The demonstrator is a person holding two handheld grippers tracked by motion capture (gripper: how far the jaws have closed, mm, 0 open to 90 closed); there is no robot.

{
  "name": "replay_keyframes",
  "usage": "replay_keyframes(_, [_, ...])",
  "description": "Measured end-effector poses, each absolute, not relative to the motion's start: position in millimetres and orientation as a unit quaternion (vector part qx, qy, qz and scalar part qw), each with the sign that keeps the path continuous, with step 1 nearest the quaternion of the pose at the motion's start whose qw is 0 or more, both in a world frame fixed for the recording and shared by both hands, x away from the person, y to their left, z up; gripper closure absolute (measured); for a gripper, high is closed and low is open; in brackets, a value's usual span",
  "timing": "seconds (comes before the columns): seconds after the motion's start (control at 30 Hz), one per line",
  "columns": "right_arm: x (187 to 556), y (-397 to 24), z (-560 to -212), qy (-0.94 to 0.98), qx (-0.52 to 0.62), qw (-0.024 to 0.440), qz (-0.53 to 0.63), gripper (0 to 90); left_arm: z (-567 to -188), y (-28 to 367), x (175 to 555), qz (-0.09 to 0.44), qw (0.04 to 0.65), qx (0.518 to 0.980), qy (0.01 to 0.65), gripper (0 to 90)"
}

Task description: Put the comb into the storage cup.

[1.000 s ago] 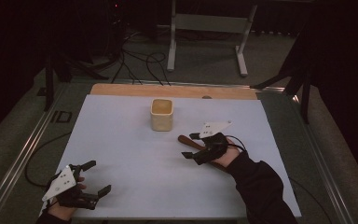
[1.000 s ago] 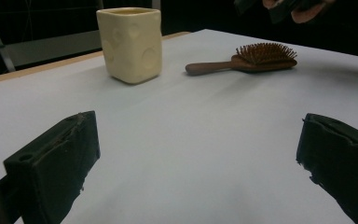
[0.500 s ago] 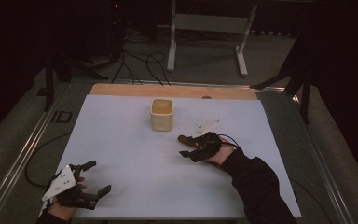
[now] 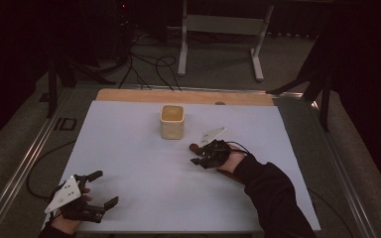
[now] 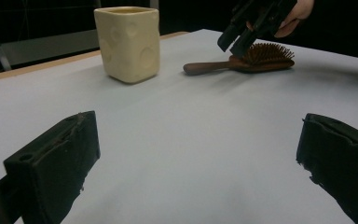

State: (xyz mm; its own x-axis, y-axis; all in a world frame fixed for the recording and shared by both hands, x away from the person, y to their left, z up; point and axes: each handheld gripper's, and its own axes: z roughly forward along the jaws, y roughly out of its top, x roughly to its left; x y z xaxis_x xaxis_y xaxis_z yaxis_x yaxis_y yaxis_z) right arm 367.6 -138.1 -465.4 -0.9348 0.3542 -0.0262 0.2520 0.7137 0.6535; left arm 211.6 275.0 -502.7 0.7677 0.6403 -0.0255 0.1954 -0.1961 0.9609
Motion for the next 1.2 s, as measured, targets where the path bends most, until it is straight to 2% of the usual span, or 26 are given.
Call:
replay_keyframes(0.43, [379,-133,-471,0.943,0.148,0.082,0.288,89.5,-503,275,212,0.193,0.568,0.750,0.279,0.2])
replay_keyframes(1.2, [403,-128,-487,0.964,0.127,0.077,0.219,90.0,-504,275,212,0.191,0.569,0.750,0.279,0.2])
